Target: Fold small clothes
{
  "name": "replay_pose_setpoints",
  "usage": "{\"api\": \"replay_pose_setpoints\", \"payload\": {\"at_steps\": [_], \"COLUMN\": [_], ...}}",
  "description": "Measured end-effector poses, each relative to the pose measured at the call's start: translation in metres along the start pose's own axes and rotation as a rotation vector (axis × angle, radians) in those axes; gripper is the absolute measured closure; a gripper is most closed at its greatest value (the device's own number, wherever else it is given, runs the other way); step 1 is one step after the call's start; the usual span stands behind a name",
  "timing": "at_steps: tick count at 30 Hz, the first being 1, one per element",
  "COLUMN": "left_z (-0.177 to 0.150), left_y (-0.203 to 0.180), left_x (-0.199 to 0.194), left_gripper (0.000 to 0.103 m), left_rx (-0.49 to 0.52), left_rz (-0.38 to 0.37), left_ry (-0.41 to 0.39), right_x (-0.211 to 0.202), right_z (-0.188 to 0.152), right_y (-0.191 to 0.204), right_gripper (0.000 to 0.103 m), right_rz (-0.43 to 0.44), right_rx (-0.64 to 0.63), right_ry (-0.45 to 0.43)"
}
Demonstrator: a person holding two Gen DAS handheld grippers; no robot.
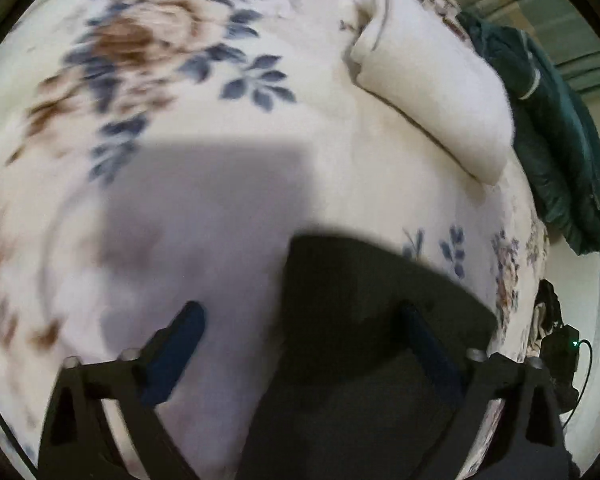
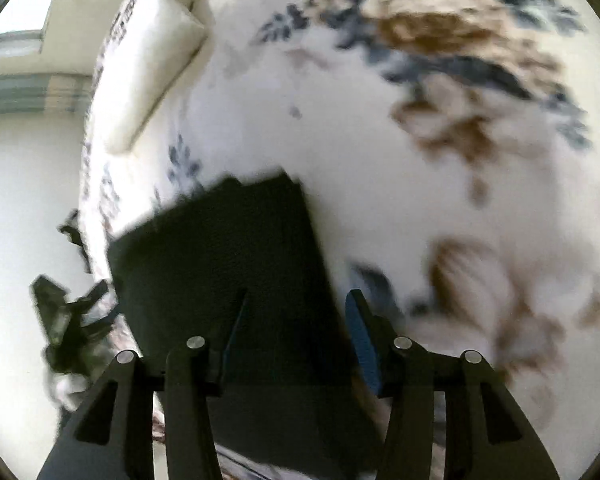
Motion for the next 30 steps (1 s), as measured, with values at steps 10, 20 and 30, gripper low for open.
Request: {"api": "replay_pose_setpoints", "payload": {"at_steps": [10,20,30], "left_z": [0.018,-0.037,-0.074], "left_y": [0.000,0.035,0.042], "left_x": [0.014,-0.043,-0.006], "left_gripper": [0.076,0.025,0.024], "left_rx": [-0.013,-0.097,-0.106], "left_rz": [-0.062,-0.215,-0.396], "left_ry": [-0.011,-0.044,0.067], "right_x": [0.037,0.016,0.078], "right_z": [0.062,0.029,-0.012], "right_y": [0.014,-0.025,-0.019], "right_gripper": [0.092,0.026,0.024], "right_rz": [0.024,0.195,0.424], "right_rx": [0.072,0.109,0.025], "right_ry": [-0.115,0.083,0.334]}}
Point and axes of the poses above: each gripper's, at about its wrist camera, not at the fingertips, and x roughly the way its jaws point, y to its left, z to its top, the point moved 2 cm from there along x, roughly the way its jaws point, and after that the axes turned 3 degrees about x, right-handed, at the moved point
